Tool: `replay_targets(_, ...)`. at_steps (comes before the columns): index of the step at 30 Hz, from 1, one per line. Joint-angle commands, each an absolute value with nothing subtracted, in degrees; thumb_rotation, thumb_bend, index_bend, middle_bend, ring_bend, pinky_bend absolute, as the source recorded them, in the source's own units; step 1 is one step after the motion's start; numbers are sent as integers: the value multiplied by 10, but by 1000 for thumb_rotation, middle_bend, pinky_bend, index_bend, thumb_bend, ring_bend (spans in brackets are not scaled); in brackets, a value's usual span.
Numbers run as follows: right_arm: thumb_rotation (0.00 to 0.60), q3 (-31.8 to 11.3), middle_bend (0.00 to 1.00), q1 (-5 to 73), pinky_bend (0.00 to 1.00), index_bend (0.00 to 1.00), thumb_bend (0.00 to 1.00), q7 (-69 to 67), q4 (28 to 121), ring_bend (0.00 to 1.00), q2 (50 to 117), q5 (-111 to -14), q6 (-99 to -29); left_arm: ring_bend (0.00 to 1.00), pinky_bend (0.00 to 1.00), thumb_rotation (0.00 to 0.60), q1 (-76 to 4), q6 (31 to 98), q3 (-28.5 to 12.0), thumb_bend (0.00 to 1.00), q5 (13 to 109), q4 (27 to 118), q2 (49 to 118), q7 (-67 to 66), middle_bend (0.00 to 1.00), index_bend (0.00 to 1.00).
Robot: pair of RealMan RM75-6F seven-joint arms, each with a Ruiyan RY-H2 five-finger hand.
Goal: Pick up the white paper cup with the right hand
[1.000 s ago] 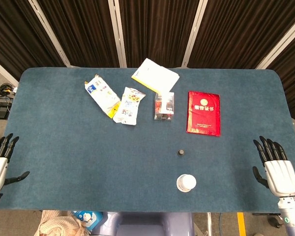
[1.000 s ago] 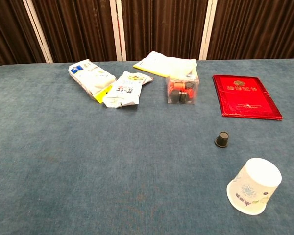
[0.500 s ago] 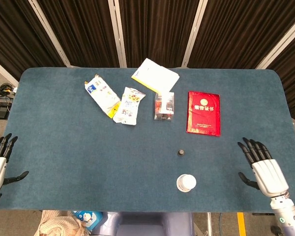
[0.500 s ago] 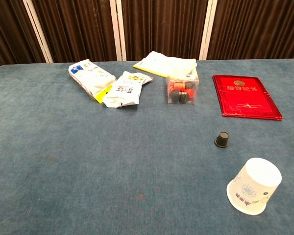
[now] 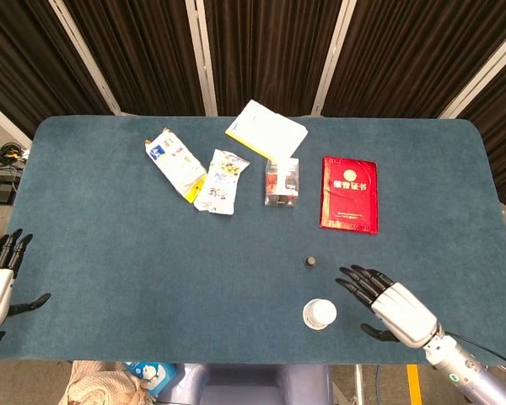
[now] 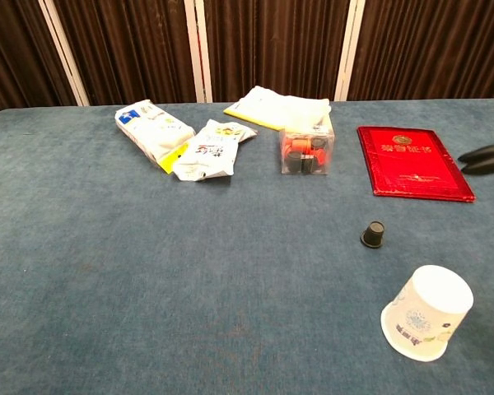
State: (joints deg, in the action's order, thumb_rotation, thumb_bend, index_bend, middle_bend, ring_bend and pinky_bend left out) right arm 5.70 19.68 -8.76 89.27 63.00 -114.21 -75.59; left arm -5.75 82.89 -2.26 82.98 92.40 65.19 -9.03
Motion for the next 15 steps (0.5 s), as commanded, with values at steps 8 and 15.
replay_targets(8,600,68,0,216,188,0,281,-15,935,24,652,-1117,-680,0,0,600,-60,826,-23,0,830,922,654,-94,0,0)
replay_targets(15,600,66,0,219,196,0,281,21,935,35,677,-1087,-650,0,0,600,-61,825,-23,0,830,922,653,-92,0,0)
